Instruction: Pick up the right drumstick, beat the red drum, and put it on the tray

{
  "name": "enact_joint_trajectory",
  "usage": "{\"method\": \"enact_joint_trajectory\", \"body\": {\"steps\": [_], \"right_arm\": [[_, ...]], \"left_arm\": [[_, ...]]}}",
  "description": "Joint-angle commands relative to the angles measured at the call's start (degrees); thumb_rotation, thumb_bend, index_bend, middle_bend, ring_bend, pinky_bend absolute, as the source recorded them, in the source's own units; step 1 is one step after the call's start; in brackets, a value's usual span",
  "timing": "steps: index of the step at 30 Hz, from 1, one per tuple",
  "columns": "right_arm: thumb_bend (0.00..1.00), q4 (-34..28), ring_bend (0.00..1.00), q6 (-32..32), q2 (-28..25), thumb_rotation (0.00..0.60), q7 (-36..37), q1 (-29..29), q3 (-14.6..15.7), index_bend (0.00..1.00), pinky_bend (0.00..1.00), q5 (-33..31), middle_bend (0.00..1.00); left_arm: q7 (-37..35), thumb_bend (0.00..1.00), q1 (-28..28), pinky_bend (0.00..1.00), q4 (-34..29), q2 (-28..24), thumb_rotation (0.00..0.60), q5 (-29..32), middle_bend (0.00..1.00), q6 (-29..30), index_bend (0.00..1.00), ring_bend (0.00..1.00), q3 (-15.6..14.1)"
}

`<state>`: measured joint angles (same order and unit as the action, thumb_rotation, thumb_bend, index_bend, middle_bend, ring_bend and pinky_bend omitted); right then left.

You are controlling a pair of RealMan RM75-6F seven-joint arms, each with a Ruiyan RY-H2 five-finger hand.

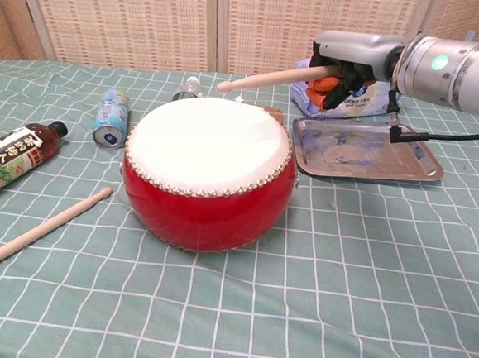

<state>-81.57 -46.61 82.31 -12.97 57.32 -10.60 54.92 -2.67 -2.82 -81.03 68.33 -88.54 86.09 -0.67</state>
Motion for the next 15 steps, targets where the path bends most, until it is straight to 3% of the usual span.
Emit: {"method": "enact_joint_trajectory", "body": {"steps": [1,6,9,11,15], "right_arm": [[0.89,1.6,1.0,0.2,1.1,0.6,-11.1,0.3,2.4,1.0,1.0,1.6,1.0],[0.89,3.7,1.0,-1.4,2.8,0.6,-21.2,1.1,5.2,1.0,1.0,-0.7,1.0],[0.89,3.9,1.0,-2.7,3.8,0.6,-23.1,0.9,4.8,1.0,1.0,-2.6,1.0],[0.89,2.6,1.0,-4.1,4.2,0.6,-16.8,-0.4,2.0,1.0,1.0,-1.8,1.0],[0.89,-0.4,1.0,-7.9,4.5,0.6,8.6,-5.3,-6.3,1.0,1.0,4.0,1.0]], "left_arm": [[0.0,0.22,0.0,0.03,0.1,0.0,0.6,0.1,0.0,-0.1,0.06,0.0,0.0],[-0.1,0.22,-0.1,0.03,0.2,0.1,0.6,0.0,0.0,-0.2,0.06,0.0,0.0],[-0.1,0.22,-0.1,0.03,0.2,0.2,0.6,-0.1,0.0,-0.2,0.06,0.0,0.0],[-0.1,0.22,-0.1,0.03,0.3,0.2,0.6,0.0,0.0,-0.3,0.06,0.0,0.0],[-0.1,0.22,-0.1,0.03,0.3,0.2,0.6,0.3,0.0,-0.5,0.06,0.0,0.1]]}}
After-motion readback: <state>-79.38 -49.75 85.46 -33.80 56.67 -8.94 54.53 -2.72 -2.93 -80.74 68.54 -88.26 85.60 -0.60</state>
